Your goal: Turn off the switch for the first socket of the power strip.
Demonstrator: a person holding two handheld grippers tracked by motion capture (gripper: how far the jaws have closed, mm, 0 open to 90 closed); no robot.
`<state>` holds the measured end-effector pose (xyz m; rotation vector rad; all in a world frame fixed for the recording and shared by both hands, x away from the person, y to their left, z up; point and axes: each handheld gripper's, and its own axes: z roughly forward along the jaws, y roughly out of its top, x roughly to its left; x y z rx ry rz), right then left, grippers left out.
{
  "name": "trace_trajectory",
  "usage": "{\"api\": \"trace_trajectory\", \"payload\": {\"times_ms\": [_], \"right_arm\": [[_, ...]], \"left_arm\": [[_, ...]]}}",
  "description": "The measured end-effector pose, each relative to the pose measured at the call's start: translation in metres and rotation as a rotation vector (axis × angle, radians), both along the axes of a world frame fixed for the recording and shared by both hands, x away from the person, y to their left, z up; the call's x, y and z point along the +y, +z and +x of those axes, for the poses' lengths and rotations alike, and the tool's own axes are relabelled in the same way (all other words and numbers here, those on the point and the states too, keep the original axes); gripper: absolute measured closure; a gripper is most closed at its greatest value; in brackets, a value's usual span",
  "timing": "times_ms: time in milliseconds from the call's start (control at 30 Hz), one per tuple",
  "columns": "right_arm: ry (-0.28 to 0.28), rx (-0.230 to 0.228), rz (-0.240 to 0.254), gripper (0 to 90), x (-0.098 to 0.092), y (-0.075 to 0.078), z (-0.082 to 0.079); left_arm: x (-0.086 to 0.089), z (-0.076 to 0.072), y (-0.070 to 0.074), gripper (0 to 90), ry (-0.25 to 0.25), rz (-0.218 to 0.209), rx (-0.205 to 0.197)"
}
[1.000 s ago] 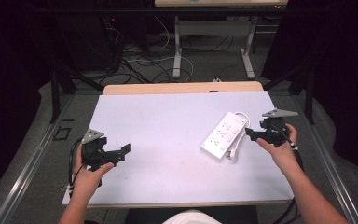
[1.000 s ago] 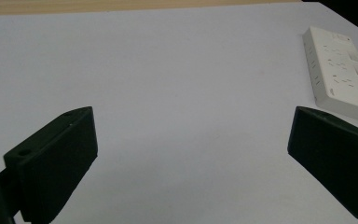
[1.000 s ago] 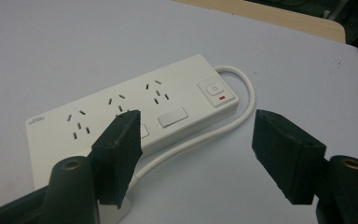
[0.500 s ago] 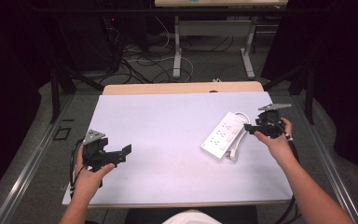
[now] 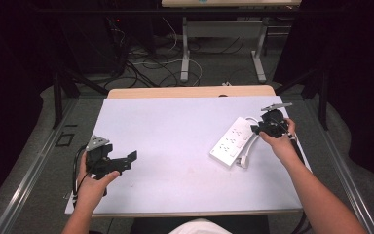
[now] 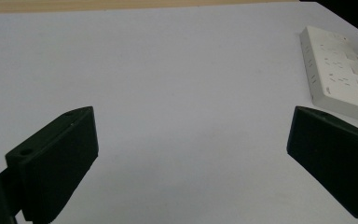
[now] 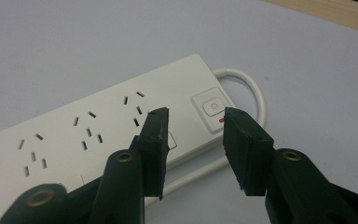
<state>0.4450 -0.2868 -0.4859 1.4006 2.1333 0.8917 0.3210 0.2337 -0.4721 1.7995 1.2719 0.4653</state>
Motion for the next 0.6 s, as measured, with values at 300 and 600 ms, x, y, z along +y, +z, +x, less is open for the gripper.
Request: {"api": "trace_trajectory", "payload": {"times_ms": [300,600], "right_arm": [[0.02,0.016,-0.022,70.8,0.008,-0.006,0.006],[0.071,0.07,-0.022,87.1,0.018,-0.014,0.008]], "left_arm": [[0.0,0.0,-0.001,1.9,0.005,-0.006,-0.003],[0.0,0.0,-0.001,2.0,-0.001,0.002,0.008]]}}
